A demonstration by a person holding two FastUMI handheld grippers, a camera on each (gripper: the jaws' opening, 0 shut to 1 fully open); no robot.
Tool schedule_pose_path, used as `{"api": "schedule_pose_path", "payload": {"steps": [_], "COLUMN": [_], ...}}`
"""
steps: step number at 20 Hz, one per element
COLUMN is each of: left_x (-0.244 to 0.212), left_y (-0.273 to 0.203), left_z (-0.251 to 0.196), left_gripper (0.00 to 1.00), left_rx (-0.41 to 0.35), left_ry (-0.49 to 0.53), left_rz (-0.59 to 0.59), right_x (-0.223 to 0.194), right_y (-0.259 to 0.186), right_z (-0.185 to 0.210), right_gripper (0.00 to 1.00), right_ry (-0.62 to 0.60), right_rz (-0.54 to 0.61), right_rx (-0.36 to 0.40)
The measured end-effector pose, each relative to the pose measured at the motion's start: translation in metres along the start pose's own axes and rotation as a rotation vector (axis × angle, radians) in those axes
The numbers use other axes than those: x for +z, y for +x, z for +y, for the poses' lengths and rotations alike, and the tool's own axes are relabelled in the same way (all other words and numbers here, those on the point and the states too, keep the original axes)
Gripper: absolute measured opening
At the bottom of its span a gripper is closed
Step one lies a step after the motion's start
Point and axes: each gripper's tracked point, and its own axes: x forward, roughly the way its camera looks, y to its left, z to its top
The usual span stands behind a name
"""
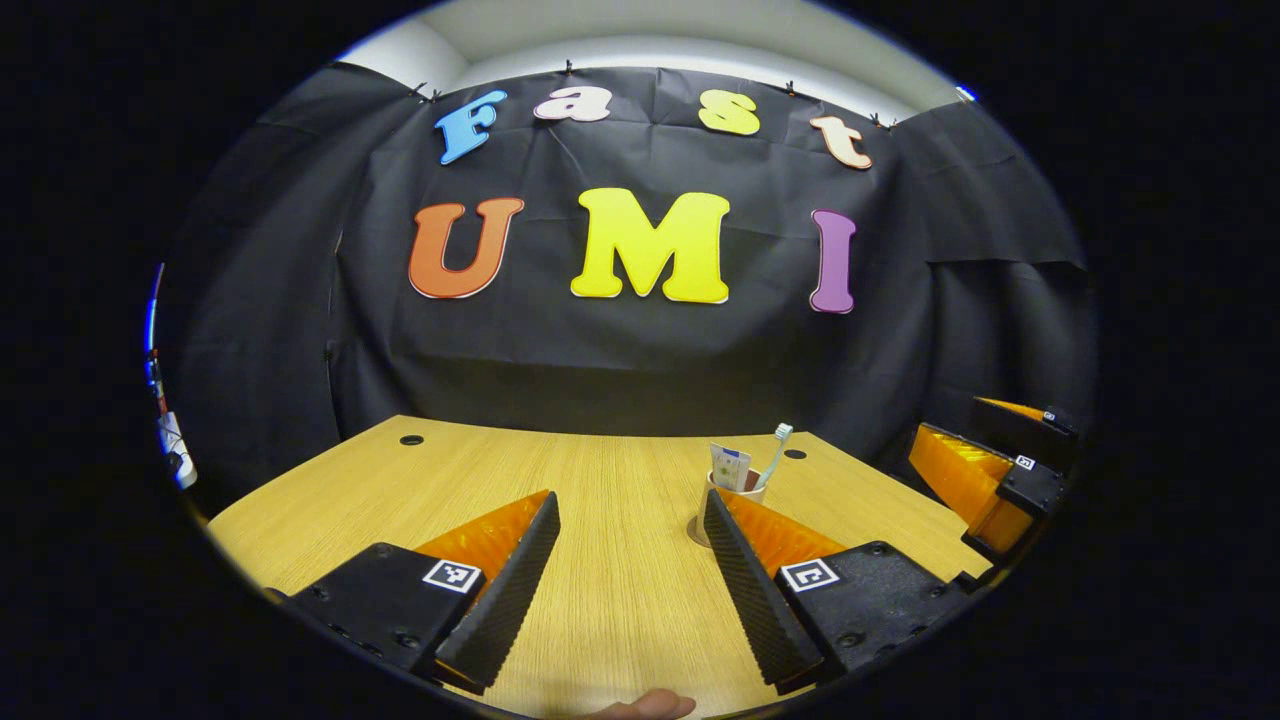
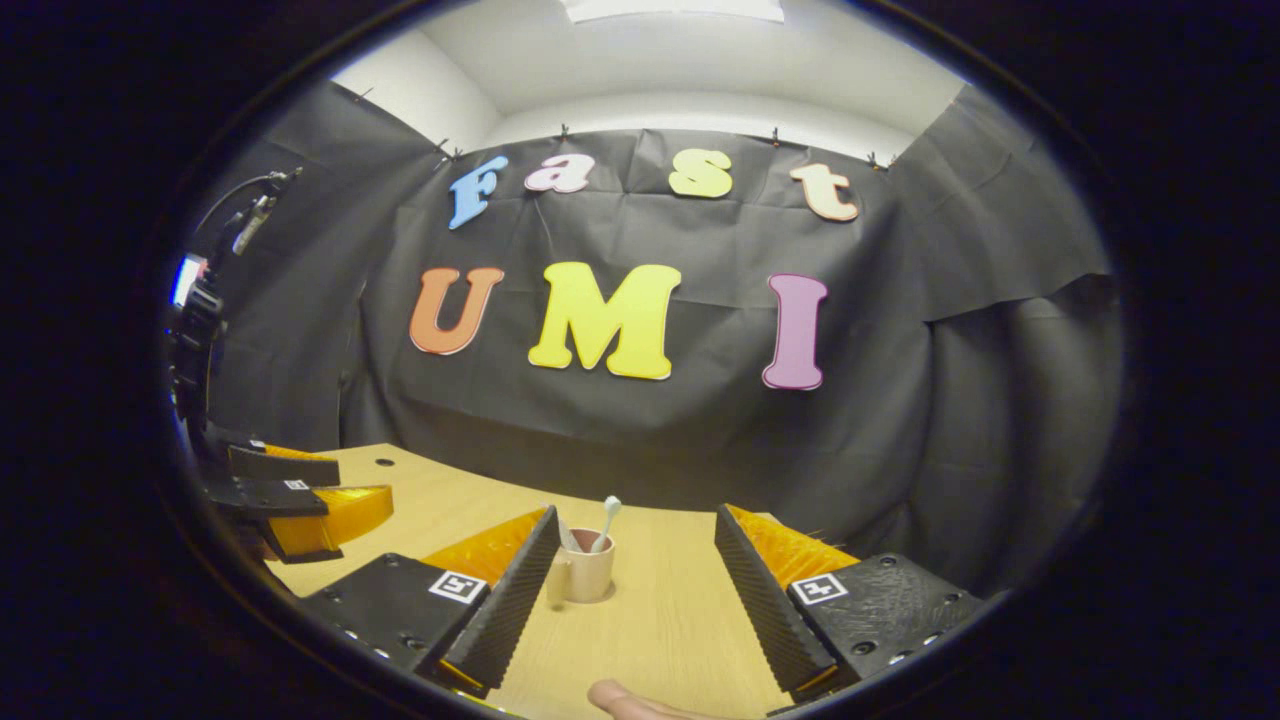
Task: Put the toothbrush and toothpaste on the desktop into the cup, then pick up the cup and place it on the coaster on the desktop.
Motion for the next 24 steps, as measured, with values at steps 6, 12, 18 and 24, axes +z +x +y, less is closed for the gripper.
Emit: {"api": "schedule_pose_path", "payload": {"steps": [6, 12, 18, 24], "left_x": [0.002, -0.002, -0.003, -0.005], "left_y": [0.000, 0.001, 0.000, 0.000], "left_z": [-0.007, -0.005, -0.010, -0.011], "left_gripper": [0.93, 0.93, 0.93, 0.93], "left_rx": [-0.014, -0.008, -0.019, -0.017], "left_ry": [0.023, 0.017, 0.026, 0.023], "left_rz": [-0.023, -0.008, -0.006, -0.001], "right_x": [-0.006, -0.005, -0.005, -0.002], "right_y": [0.003, 0.003, 0.001, -0.001], "right_z": [0.003, 0.004, 0.006, 0.004], "right_gripper": [0.94, 0.94, 0.94, 0.96], "right_ry": [0.004, -0.009, 0.004, 0.008], "right_rz": [0.017, 0.002, 0.005, -0.004], "right_rx": [0.009, 0.003, 0.013, 0.012]}}
